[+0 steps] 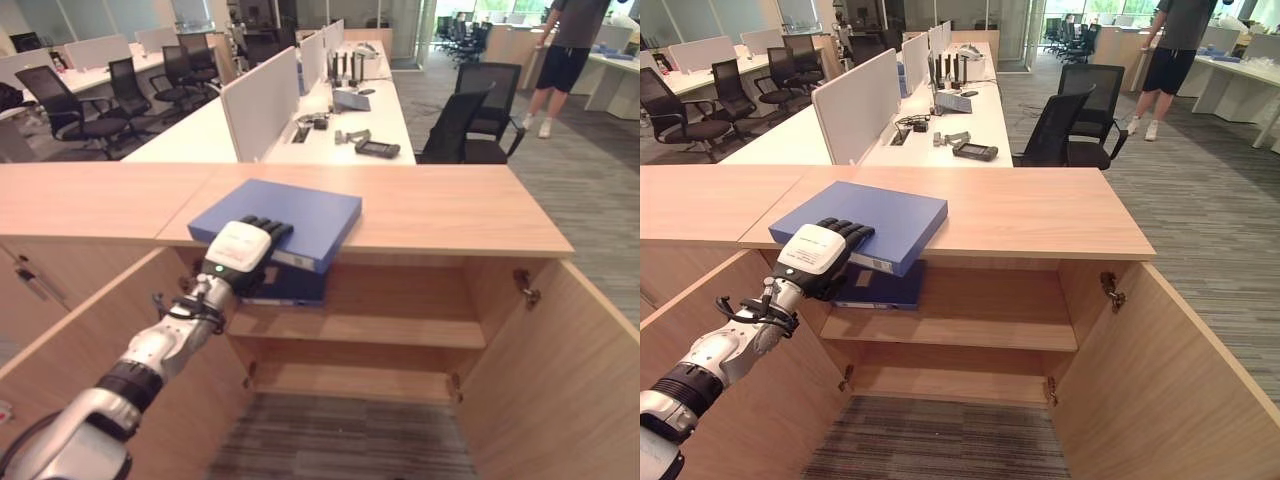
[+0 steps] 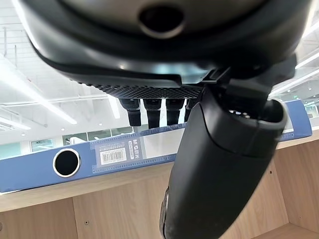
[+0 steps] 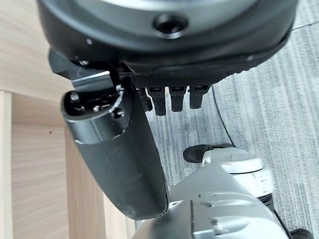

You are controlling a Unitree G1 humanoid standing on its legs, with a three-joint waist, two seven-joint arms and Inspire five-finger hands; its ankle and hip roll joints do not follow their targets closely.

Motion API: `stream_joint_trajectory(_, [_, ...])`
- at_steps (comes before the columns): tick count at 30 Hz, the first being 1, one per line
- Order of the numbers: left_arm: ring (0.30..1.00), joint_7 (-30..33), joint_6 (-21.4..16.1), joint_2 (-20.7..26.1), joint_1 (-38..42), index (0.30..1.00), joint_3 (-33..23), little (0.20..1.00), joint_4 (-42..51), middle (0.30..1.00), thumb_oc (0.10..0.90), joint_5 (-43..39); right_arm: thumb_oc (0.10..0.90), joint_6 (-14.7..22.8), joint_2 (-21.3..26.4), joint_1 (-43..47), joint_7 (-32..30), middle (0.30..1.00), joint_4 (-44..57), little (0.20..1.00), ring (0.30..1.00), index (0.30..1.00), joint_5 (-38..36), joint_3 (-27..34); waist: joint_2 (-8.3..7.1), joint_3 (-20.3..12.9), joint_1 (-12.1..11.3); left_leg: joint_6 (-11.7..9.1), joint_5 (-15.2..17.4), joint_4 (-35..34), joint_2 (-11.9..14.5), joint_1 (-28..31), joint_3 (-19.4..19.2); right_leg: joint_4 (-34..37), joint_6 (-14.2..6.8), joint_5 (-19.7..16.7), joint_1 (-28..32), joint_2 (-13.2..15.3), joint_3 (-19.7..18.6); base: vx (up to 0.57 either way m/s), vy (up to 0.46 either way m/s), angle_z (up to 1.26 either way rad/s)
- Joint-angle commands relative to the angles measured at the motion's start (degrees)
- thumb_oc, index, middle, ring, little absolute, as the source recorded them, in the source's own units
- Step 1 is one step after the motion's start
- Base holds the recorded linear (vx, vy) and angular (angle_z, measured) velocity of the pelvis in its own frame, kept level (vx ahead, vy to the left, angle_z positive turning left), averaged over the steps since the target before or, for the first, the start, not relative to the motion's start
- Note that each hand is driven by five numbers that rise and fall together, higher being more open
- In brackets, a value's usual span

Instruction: Put the empty folder in the office cabinet

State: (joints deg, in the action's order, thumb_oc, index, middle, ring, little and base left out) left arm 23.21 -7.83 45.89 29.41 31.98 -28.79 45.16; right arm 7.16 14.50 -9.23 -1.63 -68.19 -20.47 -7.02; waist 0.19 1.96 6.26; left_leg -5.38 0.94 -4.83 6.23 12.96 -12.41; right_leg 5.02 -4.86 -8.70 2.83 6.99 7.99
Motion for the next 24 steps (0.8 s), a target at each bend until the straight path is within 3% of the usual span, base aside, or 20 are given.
stream_joint_trajectory(1, [0.900,2.92,2.09,1.40,15.63,0.900,-1.40,0.900,-4.20,0.900,0.800,-2.58,0.800,1.35,3.18,3.28,-0.53,0.900,-1.61,0.900,0.900,0.900,-0.87,0.80,1.75,2.17,0.93,-0.10,3.23,-0.17,-1.30,0.03,-0.12,-2.91,-5.92,11.00,6.35,1.21,-1.23,0.00,0.000,0.00])
stream_joint_trajectory(3, [0.300,3.09,2.26,1.11,15.69,0.300,-1.46,0.300,-4.70,0.300,0.400,-2.91,0.800,1.36,3.17,3.28,-0.66,0.900,-1.67,0.900,0.900,0.900,-0.97,0.86,1.79,2.16,1.04,-0.11,3.26,-0.17,-1.28,0.08,-0.24,-2.93,-5.94,11.02,6.31,1.22,-1.35,0.00,0.000,0.00])
stream_joint_trajectory(24, [0.300,3.78,1.56,0.06,14.35,0.300,-6.02,0.300,-1.56,0.300,0.400,-8.63,0.800,1.16,2.38,3.81,-0.93,0.900,-1.36,0.900,0.900,0.900,-2.96,2.11,1.51,2.28,0.86,0.12,3.17,-0.17,-1.37,-0.07,-0.30,-3.69,-5.88,11.08,5.69,1.43,-1.59,0.00,0.004,-0.02])
